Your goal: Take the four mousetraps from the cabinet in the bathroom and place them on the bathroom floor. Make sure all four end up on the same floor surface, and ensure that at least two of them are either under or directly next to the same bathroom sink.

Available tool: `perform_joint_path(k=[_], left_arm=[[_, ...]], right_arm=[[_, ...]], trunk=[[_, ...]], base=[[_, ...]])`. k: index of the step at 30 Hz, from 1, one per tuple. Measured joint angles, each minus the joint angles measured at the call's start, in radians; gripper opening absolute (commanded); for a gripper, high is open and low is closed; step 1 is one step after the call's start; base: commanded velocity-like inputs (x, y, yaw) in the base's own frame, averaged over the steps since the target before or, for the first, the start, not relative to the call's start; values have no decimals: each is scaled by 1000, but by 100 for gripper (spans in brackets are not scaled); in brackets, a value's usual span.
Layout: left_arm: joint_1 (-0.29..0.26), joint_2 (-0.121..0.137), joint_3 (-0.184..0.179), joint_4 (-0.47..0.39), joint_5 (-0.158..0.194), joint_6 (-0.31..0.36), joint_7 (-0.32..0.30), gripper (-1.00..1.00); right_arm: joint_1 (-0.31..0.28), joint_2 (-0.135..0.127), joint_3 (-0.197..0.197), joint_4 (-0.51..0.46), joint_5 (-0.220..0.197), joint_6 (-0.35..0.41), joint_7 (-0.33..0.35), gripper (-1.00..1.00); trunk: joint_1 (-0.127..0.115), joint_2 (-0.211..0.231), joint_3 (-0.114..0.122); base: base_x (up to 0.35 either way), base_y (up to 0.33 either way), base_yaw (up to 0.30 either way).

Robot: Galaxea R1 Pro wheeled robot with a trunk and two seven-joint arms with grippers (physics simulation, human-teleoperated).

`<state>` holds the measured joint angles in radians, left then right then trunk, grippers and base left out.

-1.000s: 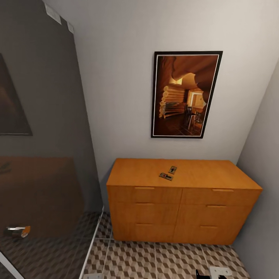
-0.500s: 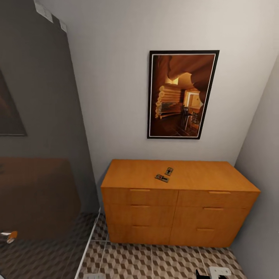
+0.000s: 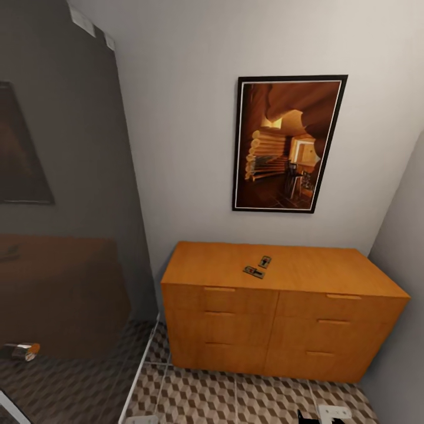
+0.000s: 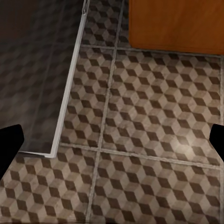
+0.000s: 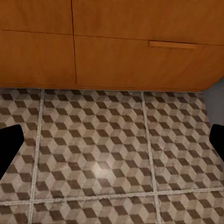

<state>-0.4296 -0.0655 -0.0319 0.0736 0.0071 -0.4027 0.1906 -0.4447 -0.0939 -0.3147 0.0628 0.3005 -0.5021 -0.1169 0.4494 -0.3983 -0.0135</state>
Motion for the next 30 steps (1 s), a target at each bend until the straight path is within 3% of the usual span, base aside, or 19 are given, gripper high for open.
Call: perform_joint_path(k=[20,24,30], left_arm=[[0,0,0,0,0,0,0,100],[-23,-23,-21,-22,2,22,22,100],[-11,-56,-4,-49,1,54,16,100]], right_arm=[[0,0,2,0,2,0,0,100],[-23,22,22,-22,-3,22,22,100],[-40,55,7,-54,3,54,55,100]], trunk=[[0,0,0],[0,0,0],[0,0,0]], base=[[0,0,15],[0,0,0],[0,0,0]])
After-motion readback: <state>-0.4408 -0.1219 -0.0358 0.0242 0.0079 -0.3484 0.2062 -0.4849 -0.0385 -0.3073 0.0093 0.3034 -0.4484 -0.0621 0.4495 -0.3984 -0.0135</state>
